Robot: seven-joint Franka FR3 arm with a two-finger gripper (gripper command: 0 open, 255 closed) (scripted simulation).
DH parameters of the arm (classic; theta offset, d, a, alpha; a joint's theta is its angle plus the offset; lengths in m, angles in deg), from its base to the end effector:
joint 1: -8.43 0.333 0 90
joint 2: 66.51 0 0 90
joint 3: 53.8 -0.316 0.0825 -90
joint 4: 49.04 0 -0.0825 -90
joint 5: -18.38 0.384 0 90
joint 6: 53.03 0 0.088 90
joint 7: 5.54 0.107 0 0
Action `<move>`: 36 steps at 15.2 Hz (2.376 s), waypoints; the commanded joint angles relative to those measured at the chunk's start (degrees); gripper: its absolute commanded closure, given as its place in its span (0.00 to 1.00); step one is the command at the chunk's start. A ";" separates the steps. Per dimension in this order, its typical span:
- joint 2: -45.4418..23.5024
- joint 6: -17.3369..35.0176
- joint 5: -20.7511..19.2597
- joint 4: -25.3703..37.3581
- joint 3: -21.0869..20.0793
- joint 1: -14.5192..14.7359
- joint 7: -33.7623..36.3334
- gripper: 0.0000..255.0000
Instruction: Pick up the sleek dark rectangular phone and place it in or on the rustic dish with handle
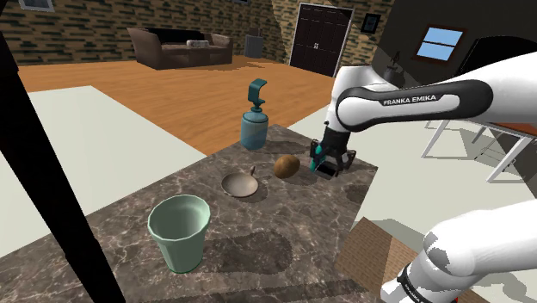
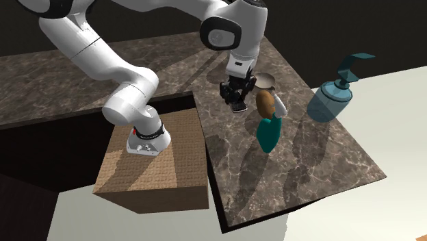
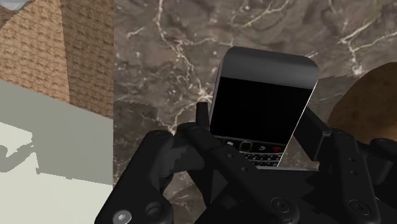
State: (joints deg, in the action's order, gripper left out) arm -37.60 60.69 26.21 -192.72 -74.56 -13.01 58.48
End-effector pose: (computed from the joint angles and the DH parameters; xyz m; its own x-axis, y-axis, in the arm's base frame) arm 0.3931 0.0064 0.4415 0.3322 -0.9428 0.0272 -0.9421 -0.3304 0.0571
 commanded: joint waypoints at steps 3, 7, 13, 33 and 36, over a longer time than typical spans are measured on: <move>-1.06 -1.77 -0.04 2.84 -0.78 0.11 1.22 1.00; -7.87 -1.30 -0.61 9.26 -5.29 0.46 7.00 1.00; -19.52 -1.67 -4.57 20.58 -11.62 0.83 16.60 1.00; -47.24 -1.60 -21.05 42.35 -16.33 9.05 35.64 1.00; -48.13 0.36 -21.75 41.08 -16.04 9.22 36.12 1.00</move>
State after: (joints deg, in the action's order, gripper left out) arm -85.38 60.27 4.75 -151.17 -90.72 -3.84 94.44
